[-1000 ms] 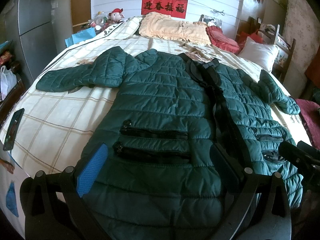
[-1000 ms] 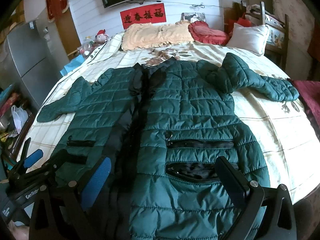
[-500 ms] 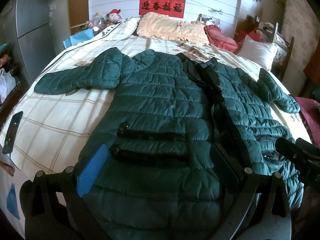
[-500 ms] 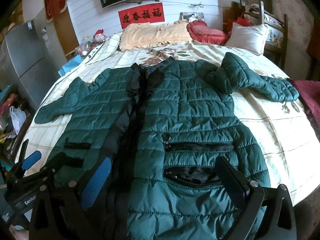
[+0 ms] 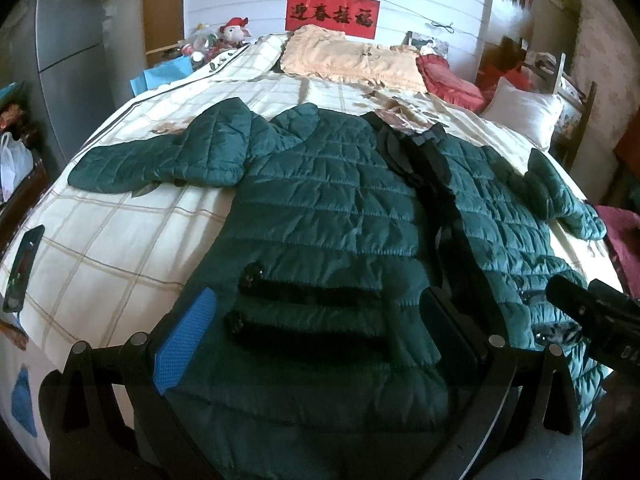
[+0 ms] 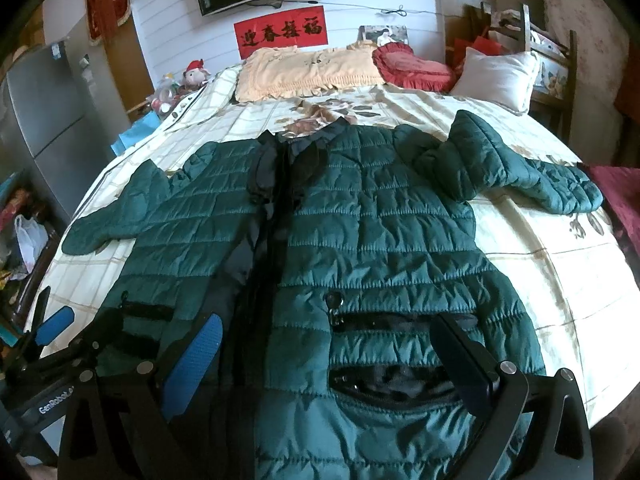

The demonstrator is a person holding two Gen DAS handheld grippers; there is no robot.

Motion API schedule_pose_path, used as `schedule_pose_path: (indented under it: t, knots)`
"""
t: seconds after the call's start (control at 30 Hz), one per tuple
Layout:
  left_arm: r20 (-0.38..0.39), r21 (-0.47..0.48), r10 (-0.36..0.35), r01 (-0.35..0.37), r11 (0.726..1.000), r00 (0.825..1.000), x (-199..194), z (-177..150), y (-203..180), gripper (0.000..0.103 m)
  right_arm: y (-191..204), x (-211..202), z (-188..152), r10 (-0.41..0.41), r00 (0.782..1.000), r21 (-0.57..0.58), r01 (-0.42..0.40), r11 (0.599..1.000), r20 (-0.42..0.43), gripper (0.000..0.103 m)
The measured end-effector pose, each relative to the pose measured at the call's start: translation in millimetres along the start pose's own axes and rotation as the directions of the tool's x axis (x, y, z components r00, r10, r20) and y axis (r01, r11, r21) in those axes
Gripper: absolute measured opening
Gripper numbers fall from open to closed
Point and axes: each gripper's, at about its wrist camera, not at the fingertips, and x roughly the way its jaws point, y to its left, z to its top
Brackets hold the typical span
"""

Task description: Fold large clothes

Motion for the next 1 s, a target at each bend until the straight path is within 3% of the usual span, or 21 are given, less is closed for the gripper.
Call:
schedule_pose_path:
  t: [1.0]
  knots:
    - [-0.034,-0.027,0.029,-0.03,0.999,0.999,39,24,10,0.102,2,50,25,-0.019,0.999,0.0,0.019,1.0,-0.033,0.103]
